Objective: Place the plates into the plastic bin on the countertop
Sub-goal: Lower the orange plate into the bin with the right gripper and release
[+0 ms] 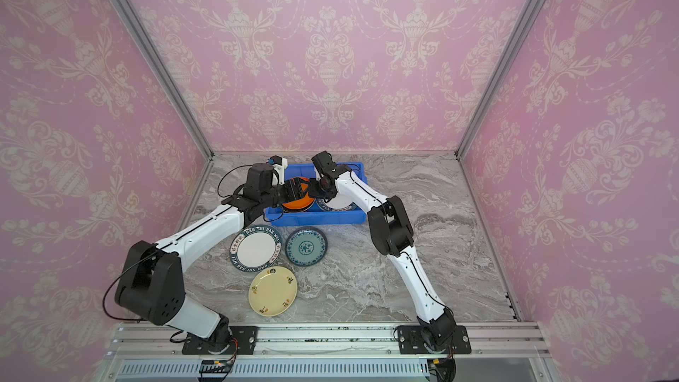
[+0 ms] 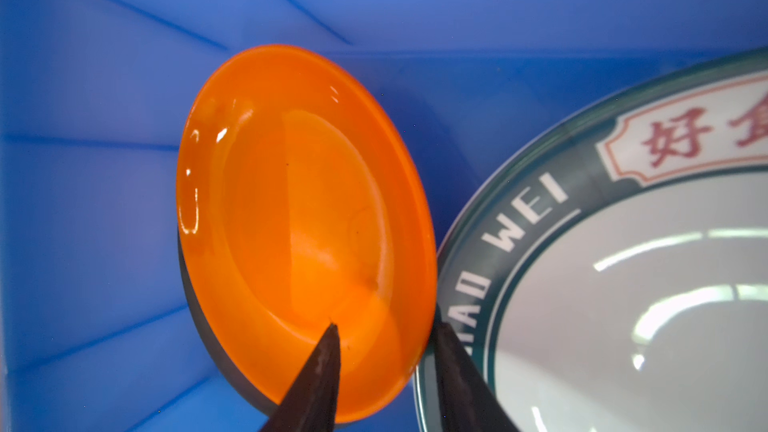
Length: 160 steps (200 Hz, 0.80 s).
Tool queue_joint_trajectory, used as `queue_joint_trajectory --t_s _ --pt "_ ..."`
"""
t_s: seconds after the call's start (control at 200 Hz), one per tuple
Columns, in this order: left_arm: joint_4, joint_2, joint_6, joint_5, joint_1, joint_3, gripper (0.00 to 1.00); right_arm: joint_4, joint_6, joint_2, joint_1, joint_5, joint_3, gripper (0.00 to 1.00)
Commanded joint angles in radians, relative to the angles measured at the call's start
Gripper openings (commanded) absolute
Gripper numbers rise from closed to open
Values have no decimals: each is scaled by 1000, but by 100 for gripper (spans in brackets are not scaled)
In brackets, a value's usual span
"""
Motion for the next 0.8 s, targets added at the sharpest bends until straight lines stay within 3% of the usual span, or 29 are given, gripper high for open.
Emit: queue_joint_trajectory --t_s 0.0,0.555,0.796 --pt "-17 13 31 -12 -9 21 71 -39 -29 -61 27 -16 -3 39" --pt "-21 9 39 -27 -11 16 71 -71 -54 -105 65 37 -30 39" --pt "-21 -14 62 -34 -21 14 79 -126 -111 -136 43 86 27 41"
